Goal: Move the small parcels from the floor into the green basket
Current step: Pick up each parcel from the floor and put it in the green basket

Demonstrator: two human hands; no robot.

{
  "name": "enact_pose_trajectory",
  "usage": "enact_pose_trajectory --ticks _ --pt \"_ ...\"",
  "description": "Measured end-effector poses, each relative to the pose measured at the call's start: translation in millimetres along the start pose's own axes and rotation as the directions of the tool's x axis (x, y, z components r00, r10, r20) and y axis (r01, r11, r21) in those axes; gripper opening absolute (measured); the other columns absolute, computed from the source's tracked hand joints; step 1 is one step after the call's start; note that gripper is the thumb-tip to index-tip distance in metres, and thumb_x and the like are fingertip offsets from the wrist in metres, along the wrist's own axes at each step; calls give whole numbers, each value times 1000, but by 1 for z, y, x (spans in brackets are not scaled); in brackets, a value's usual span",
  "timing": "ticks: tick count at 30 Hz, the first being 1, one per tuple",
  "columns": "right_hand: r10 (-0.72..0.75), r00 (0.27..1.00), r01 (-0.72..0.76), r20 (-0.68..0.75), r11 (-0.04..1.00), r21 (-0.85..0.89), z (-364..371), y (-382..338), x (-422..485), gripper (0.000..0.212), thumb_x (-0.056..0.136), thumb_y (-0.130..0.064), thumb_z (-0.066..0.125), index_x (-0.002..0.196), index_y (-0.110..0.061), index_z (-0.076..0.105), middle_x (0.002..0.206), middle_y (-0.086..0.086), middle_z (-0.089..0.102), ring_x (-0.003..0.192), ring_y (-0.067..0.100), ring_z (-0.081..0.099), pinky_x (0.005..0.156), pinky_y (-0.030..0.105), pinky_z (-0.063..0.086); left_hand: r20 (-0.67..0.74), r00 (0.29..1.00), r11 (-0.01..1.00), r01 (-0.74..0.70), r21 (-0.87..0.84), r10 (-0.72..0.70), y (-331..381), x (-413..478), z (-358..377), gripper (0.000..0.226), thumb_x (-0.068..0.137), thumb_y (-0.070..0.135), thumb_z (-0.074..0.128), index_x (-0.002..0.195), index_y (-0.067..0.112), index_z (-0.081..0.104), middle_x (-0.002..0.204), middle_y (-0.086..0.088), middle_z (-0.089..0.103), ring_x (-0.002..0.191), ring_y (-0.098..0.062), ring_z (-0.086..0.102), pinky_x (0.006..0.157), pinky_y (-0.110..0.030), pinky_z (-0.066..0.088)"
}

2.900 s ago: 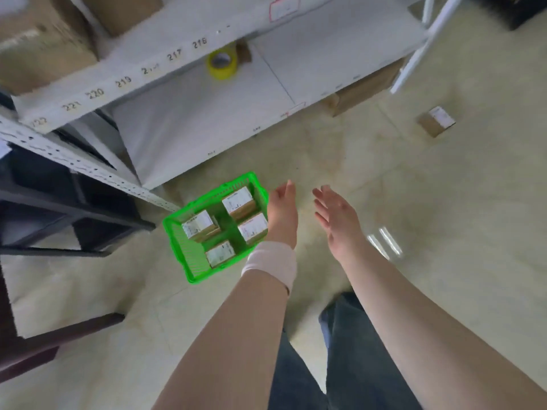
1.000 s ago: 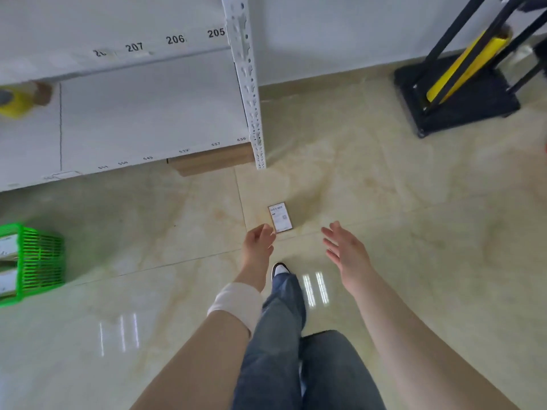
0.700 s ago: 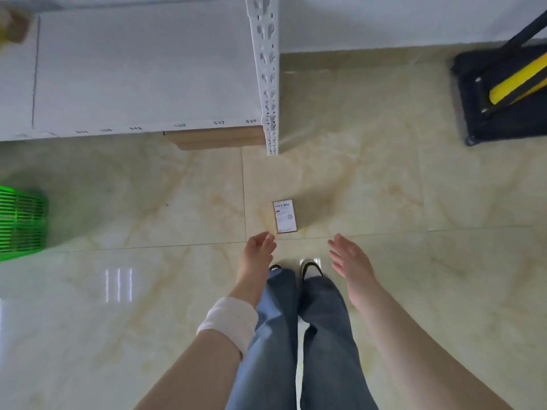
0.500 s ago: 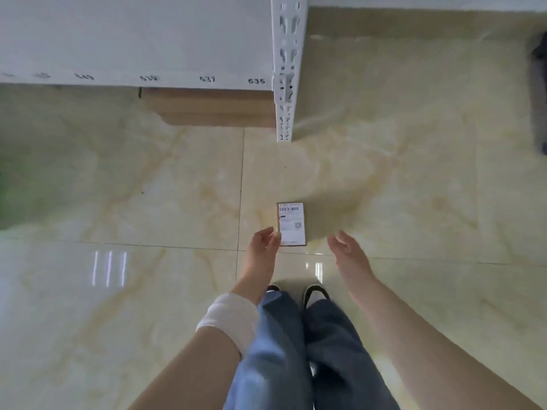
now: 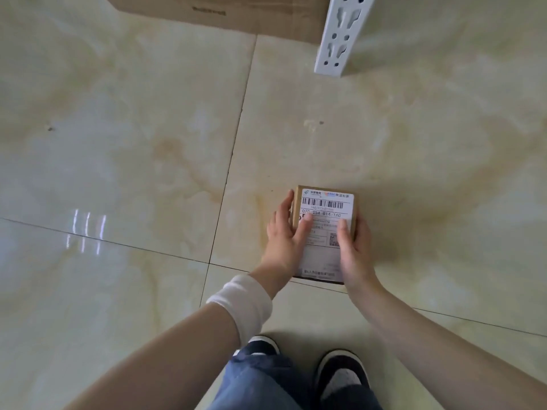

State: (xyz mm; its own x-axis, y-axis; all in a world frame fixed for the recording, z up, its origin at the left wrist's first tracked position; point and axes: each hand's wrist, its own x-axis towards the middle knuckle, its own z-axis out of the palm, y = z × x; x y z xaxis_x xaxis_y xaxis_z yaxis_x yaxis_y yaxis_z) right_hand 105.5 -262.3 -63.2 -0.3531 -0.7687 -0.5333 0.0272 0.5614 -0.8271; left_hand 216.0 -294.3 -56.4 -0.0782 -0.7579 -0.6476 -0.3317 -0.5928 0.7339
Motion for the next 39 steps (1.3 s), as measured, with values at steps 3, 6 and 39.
enact_pose_trajectory --ticks 3,6,39 --pt "49 999 -47 -15 989 139 5 2 -1 11 83 -29 49 89 -24 56 78 -15 70 71 -4 66 63 14 51 -5 1000 994 7 -113 -7 -5 2 2 77 71 65 45 140 35 30 141 6 42 135 -16 36 113 -45 31" --pt "90 996 -94 26 979 183 4 -21 -11 13 82 -30 50 93 -25 56 85 -11 69 76 -2 67 67 16 53 45 997 978 67 -199 -60 12 -9 -8 66 83 56 47 142 31 30 139 5 46 126 -9 46 107 -34 40" --pt "178 784 -112 594 983 -146 318 -570 -602 33 94 -25 51 127 -21 49 130 12 59 112 27 61 99 48 48 -504 816 509 -318 -800 -283 281 -608 -549 49 95 36 44 142 26 36 138 -5 53 123 -22 54 106 -44 42"
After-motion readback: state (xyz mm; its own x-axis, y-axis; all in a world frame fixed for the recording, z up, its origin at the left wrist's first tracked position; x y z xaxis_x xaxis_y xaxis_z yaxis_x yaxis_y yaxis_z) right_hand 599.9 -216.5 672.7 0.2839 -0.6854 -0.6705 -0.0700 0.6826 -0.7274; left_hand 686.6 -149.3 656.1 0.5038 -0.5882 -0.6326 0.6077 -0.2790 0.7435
